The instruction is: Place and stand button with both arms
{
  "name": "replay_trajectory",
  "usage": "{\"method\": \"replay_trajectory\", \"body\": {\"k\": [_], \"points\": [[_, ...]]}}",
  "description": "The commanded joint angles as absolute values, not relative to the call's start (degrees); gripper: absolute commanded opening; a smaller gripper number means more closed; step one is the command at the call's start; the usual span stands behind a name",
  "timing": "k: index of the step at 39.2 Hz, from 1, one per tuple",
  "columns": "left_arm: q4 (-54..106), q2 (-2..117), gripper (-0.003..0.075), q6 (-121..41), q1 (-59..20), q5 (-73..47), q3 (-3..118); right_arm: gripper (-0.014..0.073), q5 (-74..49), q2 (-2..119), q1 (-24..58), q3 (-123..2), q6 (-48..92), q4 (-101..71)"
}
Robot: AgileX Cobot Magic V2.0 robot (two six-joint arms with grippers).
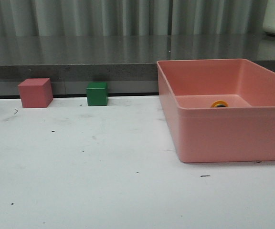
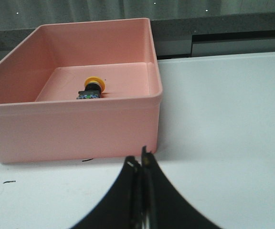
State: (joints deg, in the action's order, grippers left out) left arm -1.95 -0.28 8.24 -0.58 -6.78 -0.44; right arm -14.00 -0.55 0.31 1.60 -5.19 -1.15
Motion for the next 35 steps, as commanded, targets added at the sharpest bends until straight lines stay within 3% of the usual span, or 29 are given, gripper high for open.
{"method": "replay_trajectory", "body": {"k": [1,19,29,35], "points": [[-1.56,-1.53,-0.002,8.7,-0.45,-1.86,-1.37,-0.0066,-9.88,-1.65,0.02,1.37,-4.75,-1.34],[-1.56,-1.53,-0.002,8.7,-0.45,0.32,-1.37,-0.0066,-5.73,-1.65,0.02,1.37,-4.75,-1.34],[-1.56,-1.53,-0.002,8.7,-0.45,13.92,-0.54,-0.0066,1.47,-1.65,0.02,1.22,-4.75,-1.34],[-1.56,-0.25,-0.002,8.7,-0.45,10.82,4.36,-0.0066,-0.46,-1.65,0.02,-3.65,-4.75,-1.34]]}}
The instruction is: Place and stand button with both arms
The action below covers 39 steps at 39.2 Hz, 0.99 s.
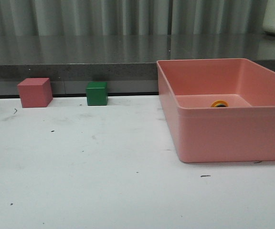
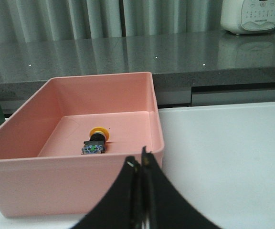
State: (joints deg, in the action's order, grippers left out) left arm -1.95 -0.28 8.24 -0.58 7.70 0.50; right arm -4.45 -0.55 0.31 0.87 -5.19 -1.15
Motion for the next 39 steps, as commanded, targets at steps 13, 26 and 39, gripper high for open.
{"method": "replay_trajectory", "body": {"k": [13,26,39], "points": [[-1.56,17.45,-0.002,8.7,-0.45,-2.46,22.87,-0.0066,-22.72,10.83,0.02,-26.53,-4.75,-1.34],[-1.56,26.59,-0.0018,8.7,-0.45,-2.23,27.53,-0.0066,-21.48,21.59,0.02,-31.56,-4.75,-1.34],[-1.56,26.59,0.0496,8.7,-0.45,-2.12,27.53,0.0519,-20.95,21.59,0.02,-31.51,-4.75,-1.34]]}}
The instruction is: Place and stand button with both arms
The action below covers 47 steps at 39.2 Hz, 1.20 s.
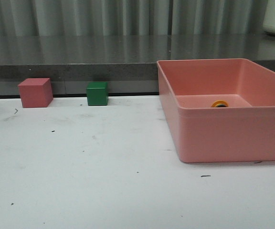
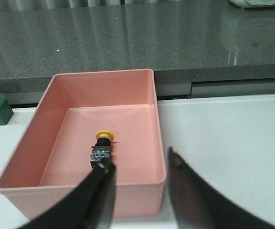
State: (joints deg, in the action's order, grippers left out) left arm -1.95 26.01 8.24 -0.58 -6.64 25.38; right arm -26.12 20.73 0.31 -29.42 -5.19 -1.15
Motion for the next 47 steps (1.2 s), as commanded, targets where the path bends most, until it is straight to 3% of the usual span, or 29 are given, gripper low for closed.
{"method": "replay_trajectory", "body": {"k": [1,4,6,19,25,32,47], "points": [[-1.56,26.59,0.0543,8.7,-0.45,-2.1,27.53,0.0559,-20.76,21.59,0.02,-31.51,-4.75,-1.34],[-1.56,26.59,0.063,8.7,-0.45,-2.1,27.53,0.0659,-19.65,21.8,0.02,-31.51,-4.75,-1.34],[-1.56,26.59,0.0652,8.7,-0.45,-2.1,27.53,0.0661,-18.75,22.5,0.02,-31.51,-4.75,-1.34],[-1.56,26.59,0.0652,8.7,-0.45,-1.96,27.53,0.0645,-14.32,44.92,0.53,-37.57,-4.75,-2.73],[-1.56,26.59,0.0652,8.7,-0.45,-1.84,27.53,0.0645,-16.34,57.94,5.37,-44.59,-4.75,-5.99],[-1.56,26.59,0.0652,8.7,-0.45,-1.84,27.53,0.0645,-23.77,72.11,11.65,-54.53,-4.86,-6.11],[-1.56,26.59,0.0652,8.7,-0.45,-1.84,27.53,0.0644,-36.22,97.0,11.0,-75.11,-8.38,-6.04]]}}
